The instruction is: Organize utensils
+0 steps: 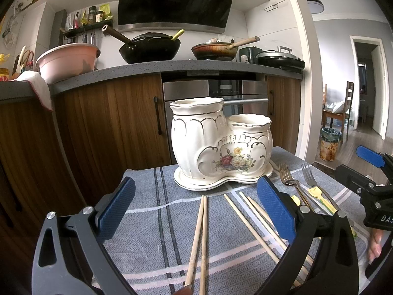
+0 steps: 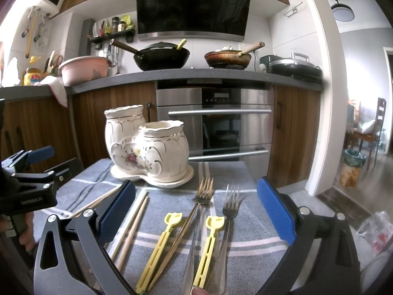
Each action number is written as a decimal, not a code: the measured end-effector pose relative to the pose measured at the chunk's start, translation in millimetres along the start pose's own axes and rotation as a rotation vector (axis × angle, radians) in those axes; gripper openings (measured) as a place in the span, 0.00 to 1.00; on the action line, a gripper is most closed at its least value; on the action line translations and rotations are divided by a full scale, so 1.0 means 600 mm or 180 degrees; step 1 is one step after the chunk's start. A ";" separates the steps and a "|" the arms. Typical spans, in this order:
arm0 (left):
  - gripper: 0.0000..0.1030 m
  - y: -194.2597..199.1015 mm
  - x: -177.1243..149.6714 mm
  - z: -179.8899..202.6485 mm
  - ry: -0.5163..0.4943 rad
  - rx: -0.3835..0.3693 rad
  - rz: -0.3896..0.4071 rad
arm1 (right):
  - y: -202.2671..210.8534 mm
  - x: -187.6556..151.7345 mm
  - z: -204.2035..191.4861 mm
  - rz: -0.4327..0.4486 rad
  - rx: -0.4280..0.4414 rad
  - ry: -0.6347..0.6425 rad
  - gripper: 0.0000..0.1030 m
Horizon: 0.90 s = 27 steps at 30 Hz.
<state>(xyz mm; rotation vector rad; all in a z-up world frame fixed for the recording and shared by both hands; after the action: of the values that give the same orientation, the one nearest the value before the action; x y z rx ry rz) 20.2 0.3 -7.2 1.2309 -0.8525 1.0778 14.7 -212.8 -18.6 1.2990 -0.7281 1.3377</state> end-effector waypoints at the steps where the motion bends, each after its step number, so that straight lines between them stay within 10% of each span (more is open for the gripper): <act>1: 0.95 0.000 0.000 0.000 -0.0001 -0.0001 0.0002 | 0.000 0.000 0.000 -0.0001 0.0000 0.0001 0.95; 27: 0.95 0.001 -0.001 -0.001 -0.0001 -0.0005 -0.0007 | -0.003 -0.002 -0.002 -0.0016 0.0002 0.0006 0.95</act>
<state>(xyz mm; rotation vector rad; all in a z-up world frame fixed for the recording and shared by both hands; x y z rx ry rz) 19.5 0.8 -8.0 1.2304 -0.8519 1.0749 16.1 -211.5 -20.4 1.2992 -0.7227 1.3351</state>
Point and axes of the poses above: each gripper's, at about its wrist camera, not at the fingertips, and y roughly against the way its jaws point, z to its right, x to its top, the point moved 2 cm from there along -y, roughly the way its jaws point, and after that the axes turned 15 degrees about y, right-handed, at the moved point
